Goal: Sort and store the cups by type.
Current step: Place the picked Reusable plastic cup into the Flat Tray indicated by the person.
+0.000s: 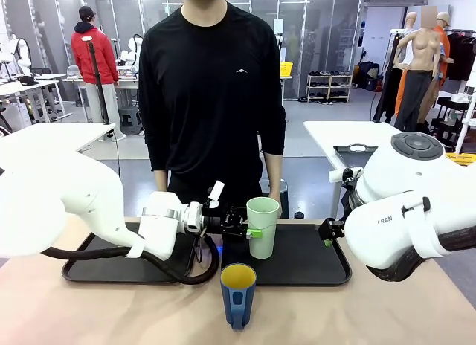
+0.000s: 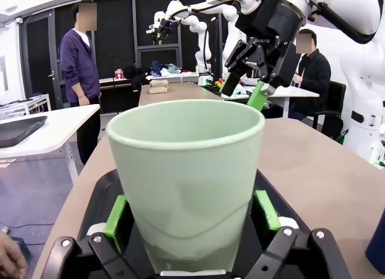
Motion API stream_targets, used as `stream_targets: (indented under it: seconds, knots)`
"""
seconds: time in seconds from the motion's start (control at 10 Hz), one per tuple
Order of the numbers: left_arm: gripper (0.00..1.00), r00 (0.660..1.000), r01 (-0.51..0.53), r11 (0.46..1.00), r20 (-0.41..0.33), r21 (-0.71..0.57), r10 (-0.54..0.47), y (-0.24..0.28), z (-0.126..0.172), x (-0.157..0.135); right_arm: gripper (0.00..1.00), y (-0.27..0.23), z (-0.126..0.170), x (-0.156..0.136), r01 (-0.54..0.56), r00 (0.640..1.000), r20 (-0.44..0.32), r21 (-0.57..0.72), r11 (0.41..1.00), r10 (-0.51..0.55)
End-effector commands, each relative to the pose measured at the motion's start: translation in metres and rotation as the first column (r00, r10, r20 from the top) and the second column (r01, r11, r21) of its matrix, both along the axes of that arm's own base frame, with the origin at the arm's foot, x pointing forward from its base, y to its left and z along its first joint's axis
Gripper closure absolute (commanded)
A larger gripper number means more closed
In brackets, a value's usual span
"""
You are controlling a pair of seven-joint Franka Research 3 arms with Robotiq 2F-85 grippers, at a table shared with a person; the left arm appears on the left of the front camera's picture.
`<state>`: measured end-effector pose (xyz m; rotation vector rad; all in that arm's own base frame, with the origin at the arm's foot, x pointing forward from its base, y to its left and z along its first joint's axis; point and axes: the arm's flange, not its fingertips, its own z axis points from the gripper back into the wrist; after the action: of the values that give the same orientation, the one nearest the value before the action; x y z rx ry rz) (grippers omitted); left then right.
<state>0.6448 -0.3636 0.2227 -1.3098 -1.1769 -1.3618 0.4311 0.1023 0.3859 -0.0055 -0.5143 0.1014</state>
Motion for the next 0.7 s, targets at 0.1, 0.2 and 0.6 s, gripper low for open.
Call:
stream_targets:
  seconds: [0.1, 0.2, 0.6]
  knots:
    - [0.00, 0.999, -0.044, 0.998, 0.009, 0.035, 0.043, 0.031, 0.015, -0.023, 0.00, 0.000, -0.001, 0.001, -0.008, 1.000, 0.000, -0.004, 1.000, 0.008]
    - [0.00, 0.999, -0.054, 0.998, 0.012, 0.036, 0.053, 0.039, 0.018, -0.026, 0.00, 0.000, -0.001, 0.001, -0.008, 1.000, 0.000, -0.004, 1.000, 0.008]
    - [0.00, 0.997, -0.071, 0.996, 0.013, 0.057, 0.070, 0.056, 0.026, -0.037, 0.00, 0.000, -0.001, 0.001, -0.008, 1.000, 0.000, -0.004, 1.000, 0.008]
